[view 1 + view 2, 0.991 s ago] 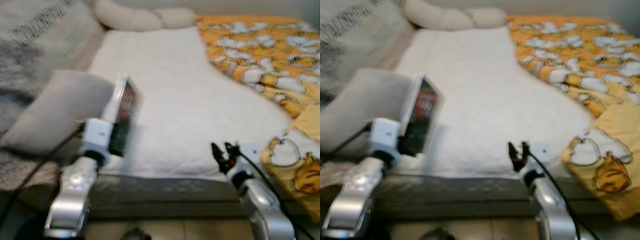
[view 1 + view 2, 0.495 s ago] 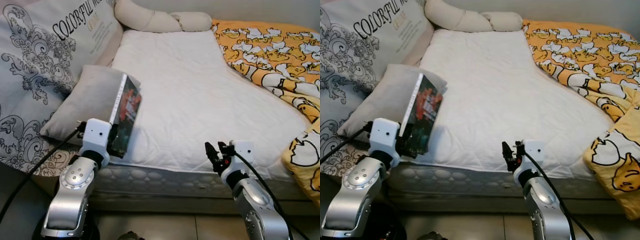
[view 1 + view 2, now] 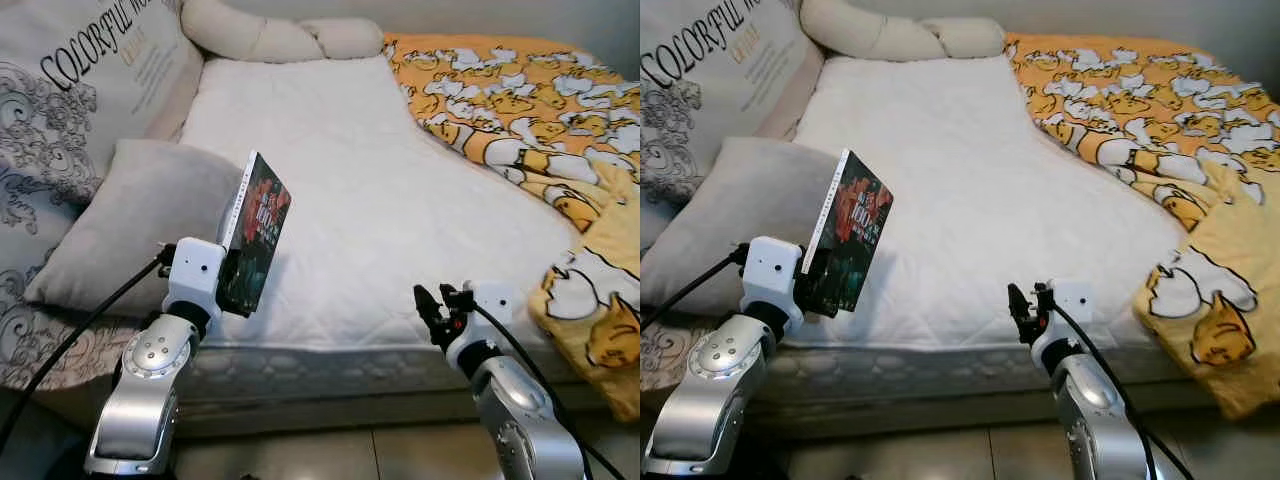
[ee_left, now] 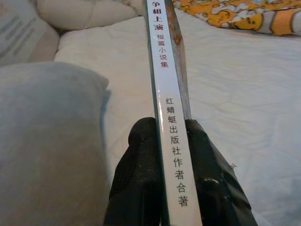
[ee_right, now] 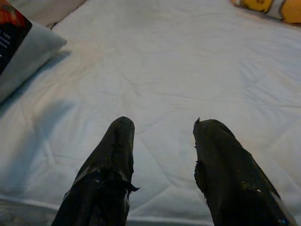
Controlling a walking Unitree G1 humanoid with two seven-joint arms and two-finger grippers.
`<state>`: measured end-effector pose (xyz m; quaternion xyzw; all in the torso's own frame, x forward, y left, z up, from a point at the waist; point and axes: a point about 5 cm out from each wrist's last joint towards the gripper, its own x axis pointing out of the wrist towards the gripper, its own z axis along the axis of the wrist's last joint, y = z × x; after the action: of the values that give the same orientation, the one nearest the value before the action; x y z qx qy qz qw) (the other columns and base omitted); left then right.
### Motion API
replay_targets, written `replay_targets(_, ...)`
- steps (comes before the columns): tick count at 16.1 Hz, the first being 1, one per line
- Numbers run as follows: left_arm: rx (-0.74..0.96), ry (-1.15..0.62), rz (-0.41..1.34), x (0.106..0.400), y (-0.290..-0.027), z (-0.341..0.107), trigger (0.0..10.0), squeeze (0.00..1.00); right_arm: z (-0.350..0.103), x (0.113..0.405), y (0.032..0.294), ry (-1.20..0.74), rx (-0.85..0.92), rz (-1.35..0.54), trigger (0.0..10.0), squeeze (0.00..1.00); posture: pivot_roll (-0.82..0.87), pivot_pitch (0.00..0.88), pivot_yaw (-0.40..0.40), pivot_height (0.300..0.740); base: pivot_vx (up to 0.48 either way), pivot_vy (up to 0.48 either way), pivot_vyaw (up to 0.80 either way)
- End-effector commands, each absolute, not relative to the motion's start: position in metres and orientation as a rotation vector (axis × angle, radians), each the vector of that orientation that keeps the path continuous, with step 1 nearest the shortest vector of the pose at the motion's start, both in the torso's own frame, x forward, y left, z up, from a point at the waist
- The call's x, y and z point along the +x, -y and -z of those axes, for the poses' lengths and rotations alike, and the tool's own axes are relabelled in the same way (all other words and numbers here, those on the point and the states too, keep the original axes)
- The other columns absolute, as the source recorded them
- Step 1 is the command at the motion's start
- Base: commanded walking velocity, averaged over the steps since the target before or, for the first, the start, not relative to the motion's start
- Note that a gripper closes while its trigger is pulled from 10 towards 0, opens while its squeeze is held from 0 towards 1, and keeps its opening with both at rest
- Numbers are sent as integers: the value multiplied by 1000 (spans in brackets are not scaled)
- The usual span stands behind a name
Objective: Clean up the room
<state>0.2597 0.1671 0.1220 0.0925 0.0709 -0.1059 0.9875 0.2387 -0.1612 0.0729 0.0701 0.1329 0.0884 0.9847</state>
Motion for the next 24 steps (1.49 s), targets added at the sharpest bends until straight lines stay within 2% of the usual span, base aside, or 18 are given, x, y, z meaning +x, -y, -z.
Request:
replay_targets(1,193,-97,205,259,-168,-133,10000,0,-75,241,160,-267,133,-184,10000,0,74,0,9,740,296,0,800)
replay_targets(12,199,-108,247,260,-163,-131,10000,0,-75,238,164,-266,163,-154,10000,0,60,0,23,740,283,0,58)
replay_targets(15,197,-110,260,260,-161,-131,10000,0,-76,237,163,-266,190,-152,10000,0,51,0,28,740,271,0,-800)
replay_targets(24,43,-149,262,271,-172,-135,10000,0,-82,236,169,-315,99,-321,10000,0,50,0,32,740,60,0,0)
